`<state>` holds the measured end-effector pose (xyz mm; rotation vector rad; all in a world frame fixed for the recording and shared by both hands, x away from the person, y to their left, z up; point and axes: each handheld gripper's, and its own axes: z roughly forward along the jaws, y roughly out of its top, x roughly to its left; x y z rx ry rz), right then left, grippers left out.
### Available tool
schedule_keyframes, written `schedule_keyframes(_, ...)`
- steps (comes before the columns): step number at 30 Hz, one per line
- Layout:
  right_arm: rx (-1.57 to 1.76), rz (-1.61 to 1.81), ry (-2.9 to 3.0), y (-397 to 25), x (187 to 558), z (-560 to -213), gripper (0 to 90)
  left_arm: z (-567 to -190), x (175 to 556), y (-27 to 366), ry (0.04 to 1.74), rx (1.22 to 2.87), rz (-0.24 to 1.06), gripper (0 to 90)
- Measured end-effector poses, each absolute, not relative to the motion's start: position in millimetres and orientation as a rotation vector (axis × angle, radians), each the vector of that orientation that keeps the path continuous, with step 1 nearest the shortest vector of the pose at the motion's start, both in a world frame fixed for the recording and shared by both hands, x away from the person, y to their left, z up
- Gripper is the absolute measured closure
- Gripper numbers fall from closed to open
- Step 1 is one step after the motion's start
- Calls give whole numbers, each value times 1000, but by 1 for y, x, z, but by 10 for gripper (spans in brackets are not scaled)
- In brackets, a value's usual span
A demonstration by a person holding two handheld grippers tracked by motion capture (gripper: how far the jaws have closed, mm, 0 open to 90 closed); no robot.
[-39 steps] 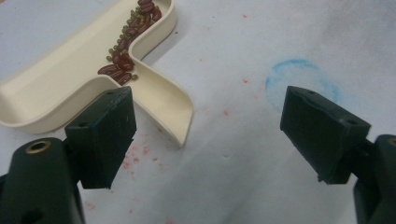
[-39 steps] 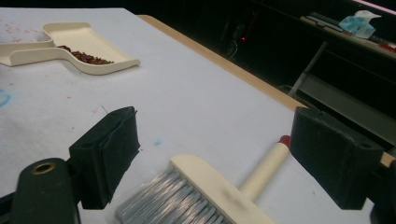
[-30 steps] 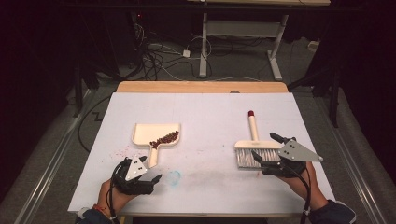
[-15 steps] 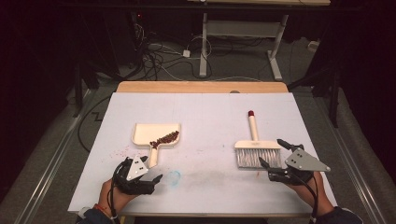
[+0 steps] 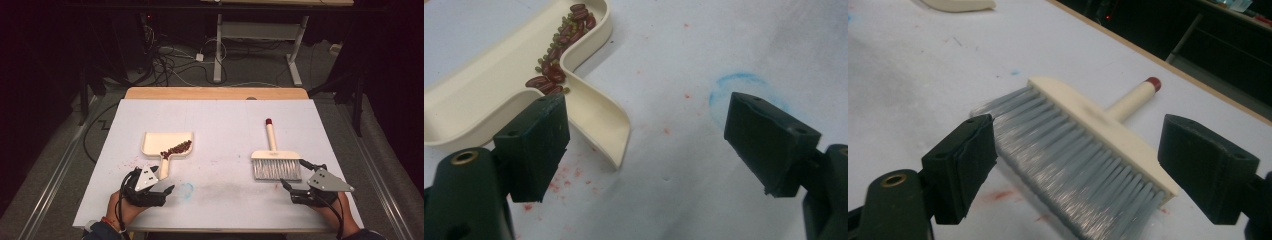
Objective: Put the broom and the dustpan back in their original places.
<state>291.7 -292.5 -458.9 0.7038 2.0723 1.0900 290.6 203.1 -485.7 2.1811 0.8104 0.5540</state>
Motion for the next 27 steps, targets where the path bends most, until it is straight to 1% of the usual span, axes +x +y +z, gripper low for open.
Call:
schedule_keyframes(5,695,1093,2094,-292,289,-463,162,-485,289,202,800,2183,563,180)
schedule_keyframes(27,698,1116,2035,-293,284,-457,167,-484,285,204,785,2193,583,173)
